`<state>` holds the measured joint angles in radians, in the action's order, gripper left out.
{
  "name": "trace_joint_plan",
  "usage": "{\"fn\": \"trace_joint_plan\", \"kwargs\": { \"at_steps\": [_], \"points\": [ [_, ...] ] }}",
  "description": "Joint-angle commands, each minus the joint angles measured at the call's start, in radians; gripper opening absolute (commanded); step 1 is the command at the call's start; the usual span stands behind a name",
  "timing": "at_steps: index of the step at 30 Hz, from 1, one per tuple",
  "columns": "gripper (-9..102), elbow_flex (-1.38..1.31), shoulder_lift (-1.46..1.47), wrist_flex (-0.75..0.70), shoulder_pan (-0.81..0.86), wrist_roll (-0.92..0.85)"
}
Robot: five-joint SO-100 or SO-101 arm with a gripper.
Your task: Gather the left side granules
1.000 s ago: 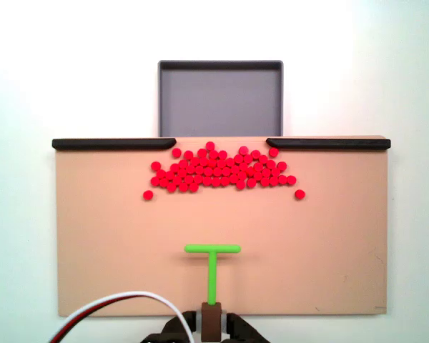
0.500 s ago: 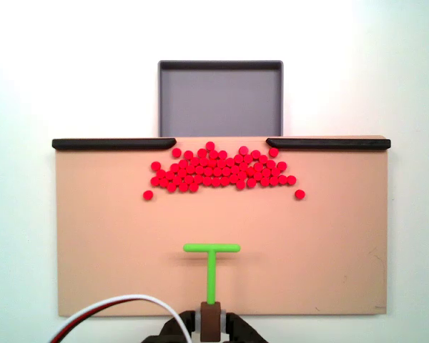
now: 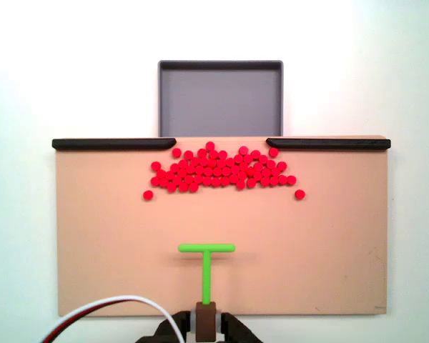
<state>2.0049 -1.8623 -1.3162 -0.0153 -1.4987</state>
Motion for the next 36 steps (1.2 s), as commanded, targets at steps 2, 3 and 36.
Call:
{"fn": "trace_joint_plan", "kwargs": {
  "at_steps": [2, 3, 36],
  "points": [
    [0, -0.032, -0.069, 0.000, -0.008, 0.055],
    [0, -0.032, -0.071, -0.002, -0.012, 0.063],
    [0, -0.215, 0.127, -0.087, -0.295, 1.026]
  ]
}}
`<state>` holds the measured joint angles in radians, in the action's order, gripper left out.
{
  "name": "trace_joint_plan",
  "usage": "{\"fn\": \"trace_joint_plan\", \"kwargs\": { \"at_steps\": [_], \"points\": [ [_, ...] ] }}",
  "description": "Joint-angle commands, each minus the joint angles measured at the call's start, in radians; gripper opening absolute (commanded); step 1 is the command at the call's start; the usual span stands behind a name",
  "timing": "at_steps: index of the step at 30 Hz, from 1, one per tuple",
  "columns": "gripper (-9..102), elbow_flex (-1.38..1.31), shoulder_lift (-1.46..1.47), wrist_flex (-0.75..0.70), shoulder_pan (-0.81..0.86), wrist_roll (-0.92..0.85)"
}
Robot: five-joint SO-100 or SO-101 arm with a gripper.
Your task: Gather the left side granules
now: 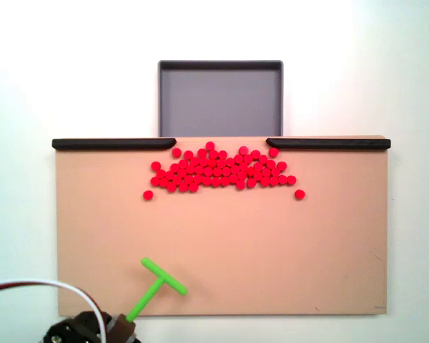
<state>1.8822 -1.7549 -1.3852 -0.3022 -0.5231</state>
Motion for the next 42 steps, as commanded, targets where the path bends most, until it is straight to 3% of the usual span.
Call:
{"fn": "trace_joint_plan", "kwargs": {
  "at_steps": [1, 42],
  "points": [
    [0, -0.104, 0.028, -0.018, -0.012, 0.072],
    [0, -0.535, 0.396, -0.017, -0.117, 0.750]
  ]
}}
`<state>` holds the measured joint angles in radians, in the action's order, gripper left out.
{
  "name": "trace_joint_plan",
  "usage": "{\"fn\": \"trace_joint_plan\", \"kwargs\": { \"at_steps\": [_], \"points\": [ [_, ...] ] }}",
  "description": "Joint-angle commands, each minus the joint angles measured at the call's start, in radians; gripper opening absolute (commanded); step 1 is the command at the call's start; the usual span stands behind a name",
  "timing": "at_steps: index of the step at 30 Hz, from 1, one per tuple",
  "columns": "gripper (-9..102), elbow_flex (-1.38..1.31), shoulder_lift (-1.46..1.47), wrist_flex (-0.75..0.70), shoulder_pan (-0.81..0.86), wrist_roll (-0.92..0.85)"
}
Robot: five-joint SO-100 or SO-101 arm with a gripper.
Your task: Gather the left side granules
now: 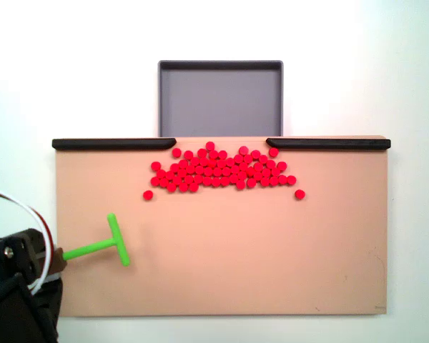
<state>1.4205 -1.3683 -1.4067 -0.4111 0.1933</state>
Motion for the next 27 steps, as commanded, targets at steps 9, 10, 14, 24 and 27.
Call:
{"fn": "trace_joint_plan", "kwargs": {
  "at_steps": [9, 10, 14, 24, 27],
  "points": [
    [0, -0.204, 0.132, 0.005, 0.002, 0.114],
    [0, -0.216, 0.144, 0.005, 0.003, 0.120],
    [0, -0.249, 0.186, 0.005, 0.014, 0.132],
    [0, -0.256, 0.215, -0.023, 0.061, 0.106],
    [0, -0.265, 0.222, -0.025, 0.066, 0.106]
  ]
}}
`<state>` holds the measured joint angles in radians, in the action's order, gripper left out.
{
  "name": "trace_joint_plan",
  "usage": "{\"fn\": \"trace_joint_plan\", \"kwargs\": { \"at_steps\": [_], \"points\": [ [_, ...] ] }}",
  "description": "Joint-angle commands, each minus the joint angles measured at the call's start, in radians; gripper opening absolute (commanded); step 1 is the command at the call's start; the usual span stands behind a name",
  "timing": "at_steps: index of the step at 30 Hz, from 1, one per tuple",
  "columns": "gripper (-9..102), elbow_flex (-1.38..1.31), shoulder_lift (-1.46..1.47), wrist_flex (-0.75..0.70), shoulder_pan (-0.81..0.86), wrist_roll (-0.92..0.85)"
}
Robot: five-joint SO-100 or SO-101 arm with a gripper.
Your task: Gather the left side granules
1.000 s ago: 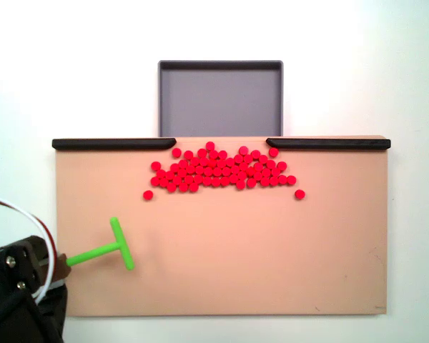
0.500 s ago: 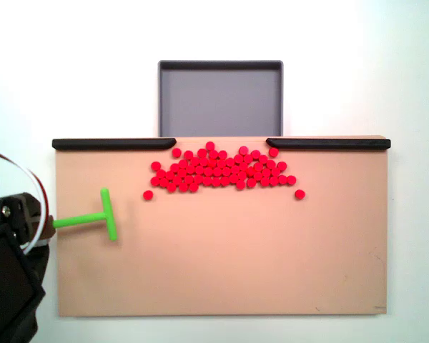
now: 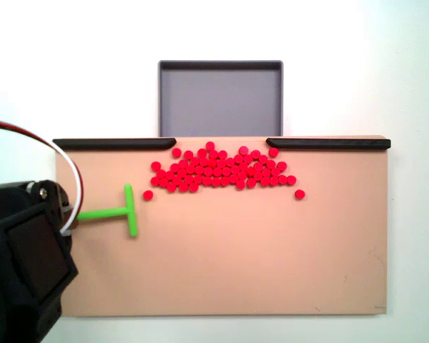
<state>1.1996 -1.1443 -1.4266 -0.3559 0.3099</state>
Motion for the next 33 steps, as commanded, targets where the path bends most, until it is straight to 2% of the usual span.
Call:
{"fn": "trace_joint_plan", "kwargs": {
  "at_steps": [1, 6, 33],
  "points": [
    [0, -0.052, 0.005, -0.005, 0.011, -0.011],
    [0, -0.132, 0.052, -0.043, 0.005, 0.003],
    [0, -0.152, 0.104, -0.046, -0.020, -0.014]
  ]
}}
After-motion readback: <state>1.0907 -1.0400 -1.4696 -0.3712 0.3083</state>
